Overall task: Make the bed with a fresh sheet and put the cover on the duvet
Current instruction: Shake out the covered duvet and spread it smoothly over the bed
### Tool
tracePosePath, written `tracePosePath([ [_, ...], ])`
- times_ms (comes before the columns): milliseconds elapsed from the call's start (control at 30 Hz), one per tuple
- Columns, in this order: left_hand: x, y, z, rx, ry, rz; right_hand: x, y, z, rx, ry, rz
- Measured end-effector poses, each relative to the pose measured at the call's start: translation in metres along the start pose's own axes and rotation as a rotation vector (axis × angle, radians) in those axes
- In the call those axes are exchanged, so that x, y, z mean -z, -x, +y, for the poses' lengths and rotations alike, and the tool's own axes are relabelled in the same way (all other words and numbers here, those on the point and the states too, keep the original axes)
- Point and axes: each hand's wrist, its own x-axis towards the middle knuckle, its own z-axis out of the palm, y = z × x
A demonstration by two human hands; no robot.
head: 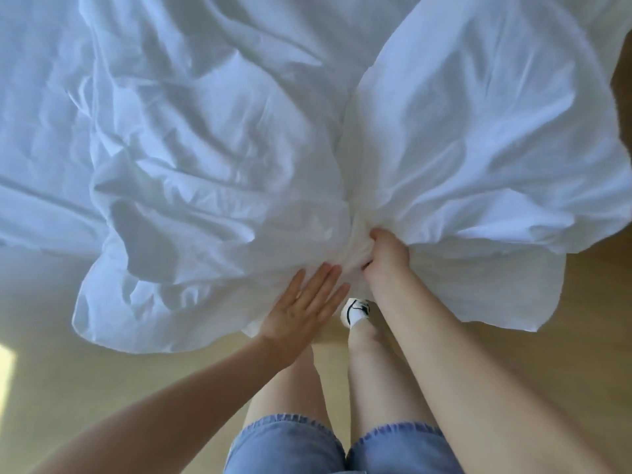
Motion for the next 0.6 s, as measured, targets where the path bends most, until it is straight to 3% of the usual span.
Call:
tracePosePath([
  [133, 0.023, -0.017, -0.034, 0.231, 0.102, 0.146, -0.046, 0.049, -0.069, 0.161, -0.131, -0.337],
  [267, 0.061, -0.079, -0.116, 0.472, 0.116, 0.295, -0.099, 0.106, -0.157, 0.301, -0.104, -0.506],
  [433, 0.099, -0.154, -0.251, 0.433, -0.114, 0.279, -0.152, 0.134, -0.235, 0.308, -0.186, -0.607],
  [600, 0.123, -0.214, -0.36, 0.34, -0.402, 0.239, -0.217, 0.124, -0.295, 0.354, -0.164, -0.585],
])
